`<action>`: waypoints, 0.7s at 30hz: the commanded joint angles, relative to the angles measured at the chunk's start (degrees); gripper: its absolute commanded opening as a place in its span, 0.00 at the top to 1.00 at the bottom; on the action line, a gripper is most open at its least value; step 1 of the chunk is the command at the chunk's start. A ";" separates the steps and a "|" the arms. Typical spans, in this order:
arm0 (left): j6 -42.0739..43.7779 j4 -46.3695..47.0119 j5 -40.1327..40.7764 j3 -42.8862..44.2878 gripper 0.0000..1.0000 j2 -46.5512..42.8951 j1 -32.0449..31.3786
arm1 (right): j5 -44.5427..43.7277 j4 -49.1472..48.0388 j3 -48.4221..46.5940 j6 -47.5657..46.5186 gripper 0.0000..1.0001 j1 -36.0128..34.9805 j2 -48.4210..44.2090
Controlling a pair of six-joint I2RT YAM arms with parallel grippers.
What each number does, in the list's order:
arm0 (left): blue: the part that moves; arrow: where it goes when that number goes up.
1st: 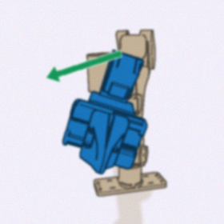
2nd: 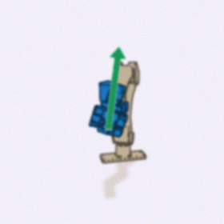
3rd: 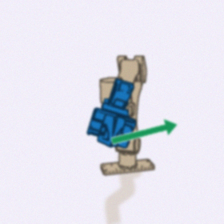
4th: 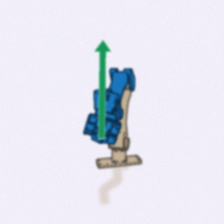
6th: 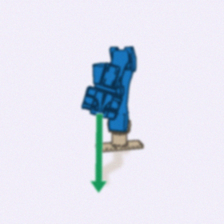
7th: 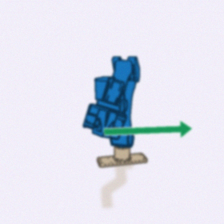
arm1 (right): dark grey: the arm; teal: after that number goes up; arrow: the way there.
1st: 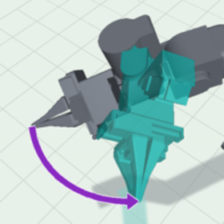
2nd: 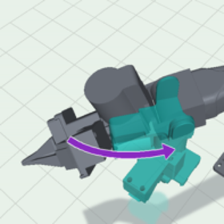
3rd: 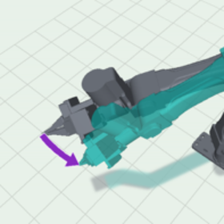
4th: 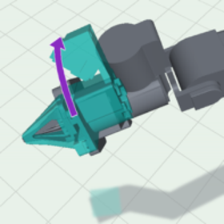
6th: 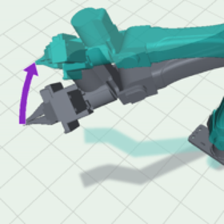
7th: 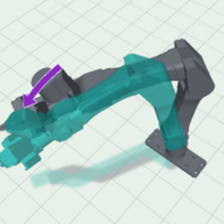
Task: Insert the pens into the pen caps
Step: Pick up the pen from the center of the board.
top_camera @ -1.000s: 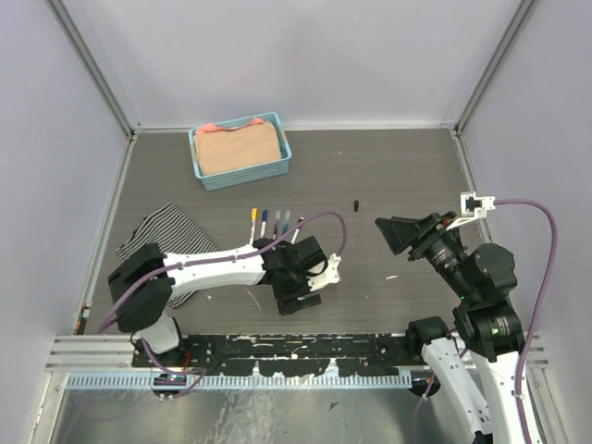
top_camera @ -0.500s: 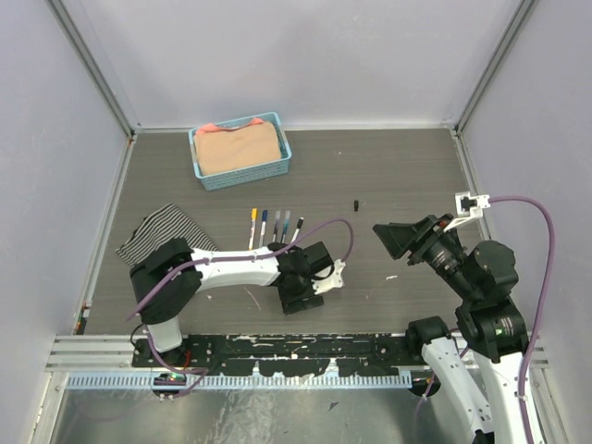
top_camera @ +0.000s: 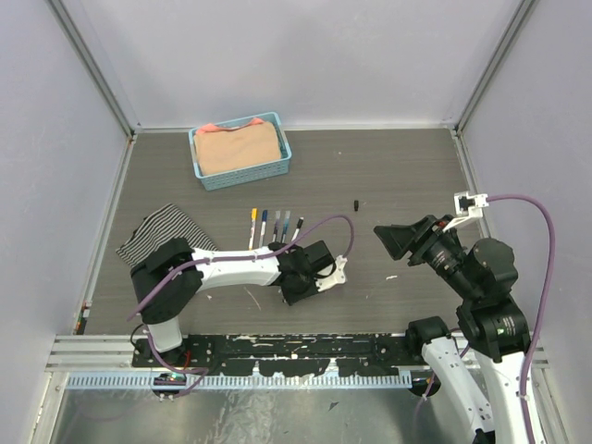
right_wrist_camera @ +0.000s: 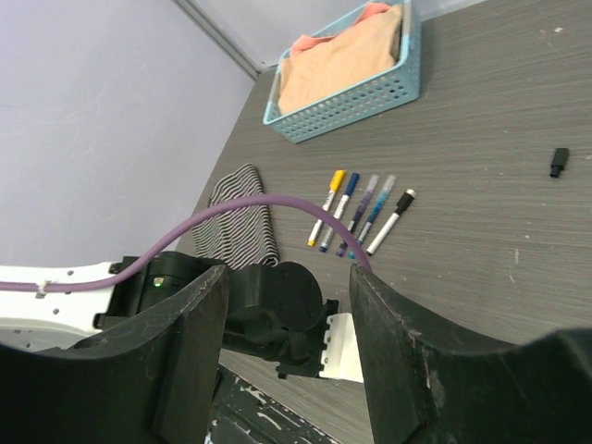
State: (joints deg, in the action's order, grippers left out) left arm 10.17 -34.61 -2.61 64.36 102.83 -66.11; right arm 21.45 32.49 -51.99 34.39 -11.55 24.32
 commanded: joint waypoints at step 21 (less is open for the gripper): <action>-20.25 12.24 7.07 -5.01 1.00 -24.25 -0.25 | -14.34 -1.29 -3.24 1.87 0.40 0.09 -0.25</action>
State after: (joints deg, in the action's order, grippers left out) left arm -5.50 -25.12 2.68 58.11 83.22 -66.15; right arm 4.05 37.67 -53.69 34.46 -11.55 21.91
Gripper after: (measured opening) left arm 0.021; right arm 0.601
